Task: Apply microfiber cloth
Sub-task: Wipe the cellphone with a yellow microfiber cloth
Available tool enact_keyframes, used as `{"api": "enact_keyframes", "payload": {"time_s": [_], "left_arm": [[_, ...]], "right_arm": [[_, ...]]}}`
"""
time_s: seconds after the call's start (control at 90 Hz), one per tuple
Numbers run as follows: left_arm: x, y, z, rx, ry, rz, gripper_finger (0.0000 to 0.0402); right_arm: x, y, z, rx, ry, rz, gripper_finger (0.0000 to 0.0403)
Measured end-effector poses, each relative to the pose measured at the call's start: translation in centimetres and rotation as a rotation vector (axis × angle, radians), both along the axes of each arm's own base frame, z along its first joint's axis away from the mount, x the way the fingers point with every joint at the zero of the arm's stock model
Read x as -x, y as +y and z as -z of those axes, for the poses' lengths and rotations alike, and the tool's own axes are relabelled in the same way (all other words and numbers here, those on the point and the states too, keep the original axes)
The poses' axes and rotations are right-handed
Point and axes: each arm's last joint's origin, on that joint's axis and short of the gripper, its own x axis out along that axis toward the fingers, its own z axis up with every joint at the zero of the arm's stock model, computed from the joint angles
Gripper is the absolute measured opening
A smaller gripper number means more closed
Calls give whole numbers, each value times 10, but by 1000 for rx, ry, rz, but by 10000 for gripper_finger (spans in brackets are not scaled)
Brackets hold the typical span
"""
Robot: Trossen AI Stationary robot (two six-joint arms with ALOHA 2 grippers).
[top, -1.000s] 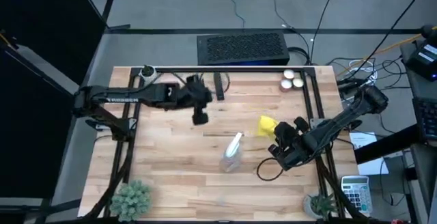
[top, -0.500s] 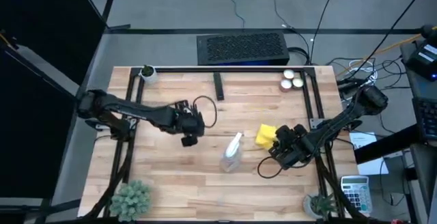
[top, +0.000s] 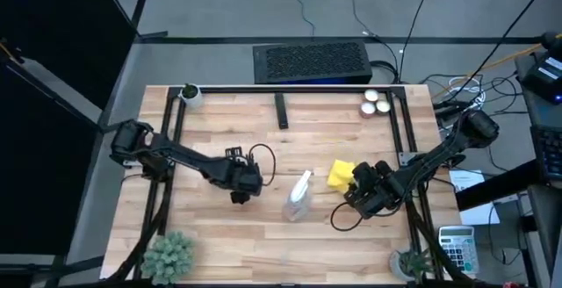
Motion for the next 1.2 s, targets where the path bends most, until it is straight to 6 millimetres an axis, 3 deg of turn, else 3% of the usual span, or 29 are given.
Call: {"api": "enact_keyframes", "payload": {"time_s": [0.278, 0.767, 0.889, 1.033, 1.2], "left_arm": [[2, 0, 5, 7, 6, 26, 67], [-4, -6, 2, 148, 3, 100, 208], [-8, -8, -9, 191, -15, 89, 224], [-9, -11, -38, 203, -37, 83, 226], [9, -11, -72, 155, -66, 28, 226]], "right_arm": [[-1, 0, 0, 2, -4, -11, 213], [-1, 0, 0, 8, -4, -18, 212], [-1, 0, 0, 8, -4, -18, 212], [-1, 1, 0, 9, 0, -23, 212], [-1, 1, 0, 9, 10, -38, 212]]}}
